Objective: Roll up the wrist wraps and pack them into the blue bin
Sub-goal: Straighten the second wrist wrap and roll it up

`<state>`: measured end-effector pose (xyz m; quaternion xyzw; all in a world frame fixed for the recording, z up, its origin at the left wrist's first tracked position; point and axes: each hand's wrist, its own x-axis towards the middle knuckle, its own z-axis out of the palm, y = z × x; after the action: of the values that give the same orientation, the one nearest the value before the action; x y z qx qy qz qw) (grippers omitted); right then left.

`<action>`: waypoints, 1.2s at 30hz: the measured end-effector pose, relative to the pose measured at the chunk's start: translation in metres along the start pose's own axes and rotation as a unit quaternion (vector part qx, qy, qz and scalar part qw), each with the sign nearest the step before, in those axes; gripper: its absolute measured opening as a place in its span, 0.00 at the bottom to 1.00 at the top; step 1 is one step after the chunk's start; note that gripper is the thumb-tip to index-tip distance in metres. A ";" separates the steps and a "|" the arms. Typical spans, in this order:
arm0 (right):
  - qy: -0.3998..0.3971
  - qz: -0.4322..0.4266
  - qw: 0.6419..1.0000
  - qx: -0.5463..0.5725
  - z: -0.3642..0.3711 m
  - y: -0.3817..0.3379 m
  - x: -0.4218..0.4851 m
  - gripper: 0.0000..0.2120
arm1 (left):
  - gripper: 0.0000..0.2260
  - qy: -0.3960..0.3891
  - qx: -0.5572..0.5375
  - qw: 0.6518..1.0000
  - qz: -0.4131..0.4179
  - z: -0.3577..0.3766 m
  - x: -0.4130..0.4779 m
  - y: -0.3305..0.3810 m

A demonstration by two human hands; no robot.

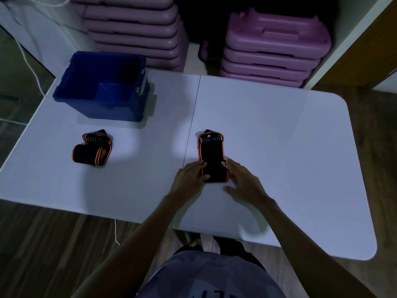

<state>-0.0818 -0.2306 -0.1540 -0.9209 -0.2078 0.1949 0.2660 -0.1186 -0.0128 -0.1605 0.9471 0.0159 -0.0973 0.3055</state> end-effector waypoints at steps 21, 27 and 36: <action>0.082 0.216 0.945 0.233 -0.001 -0.042 0.042 0.19 | 0.17 0.078 -0.214 0.942 -0.245 0.004 0.017 0.022; 0.011 0.056 0.966 0.252 -0.004 -0.020 0.037 0.15 | 0.11 0.081 -0.227 0.946 -0.217 0.008 0.019 0.026; 0.028 0.071 0.965 0.253 0.021 -0.005 0.063 0.19 | 0.25 0.116 -0.248 0.933 -0.234 0.026 0.018 0.018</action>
<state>-0.0405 -0.1880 -0.1831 -0.8411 -0.0787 0.2338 0.4813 -0.1036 -0.0430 -0.1743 0.8151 0.2961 -0.0488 0.4955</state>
